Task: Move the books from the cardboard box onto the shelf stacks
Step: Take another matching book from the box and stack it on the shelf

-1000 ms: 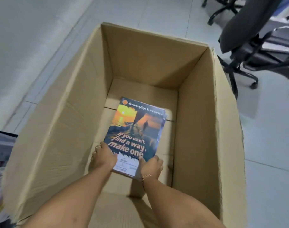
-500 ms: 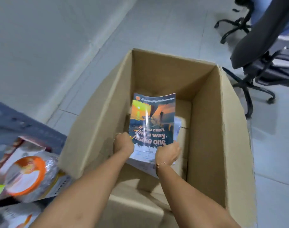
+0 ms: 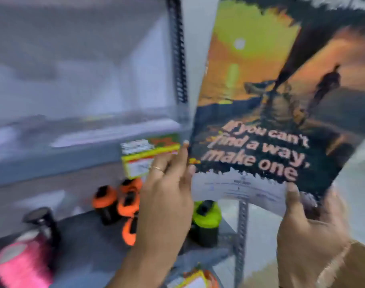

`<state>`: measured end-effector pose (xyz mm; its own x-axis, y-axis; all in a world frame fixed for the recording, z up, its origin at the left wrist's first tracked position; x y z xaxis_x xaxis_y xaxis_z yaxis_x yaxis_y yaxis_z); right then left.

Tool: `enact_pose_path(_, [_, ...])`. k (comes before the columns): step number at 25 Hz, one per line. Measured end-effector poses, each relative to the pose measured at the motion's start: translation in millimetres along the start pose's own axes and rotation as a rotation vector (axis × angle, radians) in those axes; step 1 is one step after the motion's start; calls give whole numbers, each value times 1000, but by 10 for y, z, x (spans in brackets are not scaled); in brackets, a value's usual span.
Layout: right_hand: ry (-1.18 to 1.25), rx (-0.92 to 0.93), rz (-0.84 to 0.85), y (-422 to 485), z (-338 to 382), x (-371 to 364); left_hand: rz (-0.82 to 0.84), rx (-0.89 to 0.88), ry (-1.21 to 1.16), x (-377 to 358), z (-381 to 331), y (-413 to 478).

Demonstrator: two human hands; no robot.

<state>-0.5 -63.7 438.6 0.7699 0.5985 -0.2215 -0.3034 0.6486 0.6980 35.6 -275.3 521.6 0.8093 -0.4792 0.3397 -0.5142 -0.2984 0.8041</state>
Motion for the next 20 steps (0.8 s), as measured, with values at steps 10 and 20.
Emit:
enact_pose_path(10, [3, 273, 800, 310, 1779, -2333, 148, 556, 583, 1228, 1024, 1532])
enact_pose_path(20, [154, 512, 191, 337, 1437, -1414, -66, -10, 755, 496, 290, 1236])
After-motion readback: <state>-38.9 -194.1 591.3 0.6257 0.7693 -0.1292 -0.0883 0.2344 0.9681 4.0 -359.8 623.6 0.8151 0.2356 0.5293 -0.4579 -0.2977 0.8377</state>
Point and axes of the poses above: each hand's wrist, its own y-axis towards the middle knuckle, its own x-axis out of the back of the hand, z = x × y, the point moved 6 cm from there along y, towards the middle knuckle, and after that the axes turned 13 degrees about x, right-handed, at the moved point
